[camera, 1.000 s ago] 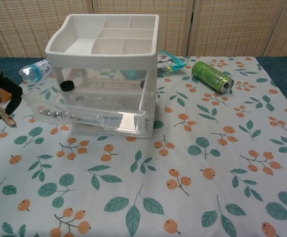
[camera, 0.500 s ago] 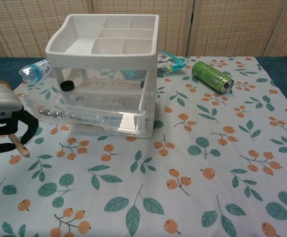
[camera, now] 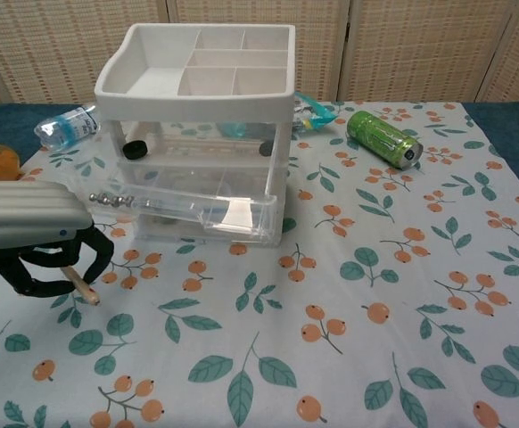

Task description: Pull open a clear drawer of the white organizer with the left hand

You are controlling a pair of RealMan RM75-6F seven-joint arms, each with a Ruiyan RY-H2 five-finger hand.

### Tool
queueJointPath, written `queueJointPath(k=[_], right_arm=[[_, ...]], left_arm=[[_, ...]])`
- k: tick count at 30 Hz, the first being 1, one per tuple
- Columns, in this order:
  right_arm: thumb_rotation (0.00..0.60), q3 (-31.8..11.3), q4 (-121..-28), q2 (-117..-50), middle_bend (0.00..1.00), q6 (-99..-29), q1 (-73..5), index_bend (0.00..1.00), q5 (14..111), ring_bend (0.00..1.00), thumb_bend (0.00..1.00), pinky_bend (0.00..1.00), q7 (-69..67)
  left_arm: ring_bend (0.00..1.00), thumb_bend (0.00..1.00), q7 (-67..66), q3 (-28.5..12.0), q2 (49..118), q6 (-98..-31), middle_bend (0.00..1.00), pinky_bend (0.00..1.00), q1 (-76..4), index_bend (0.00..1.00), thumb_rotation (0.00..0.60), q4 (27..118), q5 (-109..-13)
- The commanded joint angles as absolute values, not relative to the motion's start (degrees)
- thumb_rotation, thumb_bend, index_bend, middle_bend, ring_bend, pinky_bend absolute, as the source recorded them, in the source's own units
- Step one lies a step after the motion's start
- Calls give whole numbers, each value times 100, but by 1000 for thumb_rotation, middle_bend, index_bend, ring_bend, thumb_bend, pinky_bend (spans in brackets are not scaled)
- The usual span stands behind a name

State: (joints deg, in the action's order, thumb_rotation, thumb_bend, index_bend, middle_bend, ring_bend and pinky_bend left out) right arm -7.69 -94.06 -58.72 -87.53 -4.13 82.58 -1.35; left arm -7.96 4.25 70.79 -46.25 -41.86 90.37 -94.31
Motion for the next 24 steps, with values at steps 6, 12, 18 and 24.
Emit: queueJointPath(k=[6, 12, 18, 24], right_arm=[[600, -772, -9433, -5873, 188, -8740, -425, 218, 8270, 223, 244, 215, -109], [600, -776, -9445, -5859, 187, -8762, -417, 219, 8281, 223, 244, 215, -104], [600, -773, -9446, -5850, 187, -8787, -394, 218, 8278, 223, 244, 215, -118], [600, -767, -9421, -5875, 187, -8780, -400, 219, 8301, 223, 244, 215, -153]], left_arm=[[990, 394, -897, 454, 7027, -4725, 934, 1000, -4129, 351, 600, 9095, -9345], [977, 394, -1096, 446, 6857, -4830, 907, 1000, -4034, 348, 600, 9236, -9178], [956, 394, -1243, 419, 6644, -4997, 885, 1000, -3854, 359, 600, 9314, -8890], [872, 394, -1289, 277, 6499, -5526, 836, 994, -3551, 371, 600, 9227, -8637]])
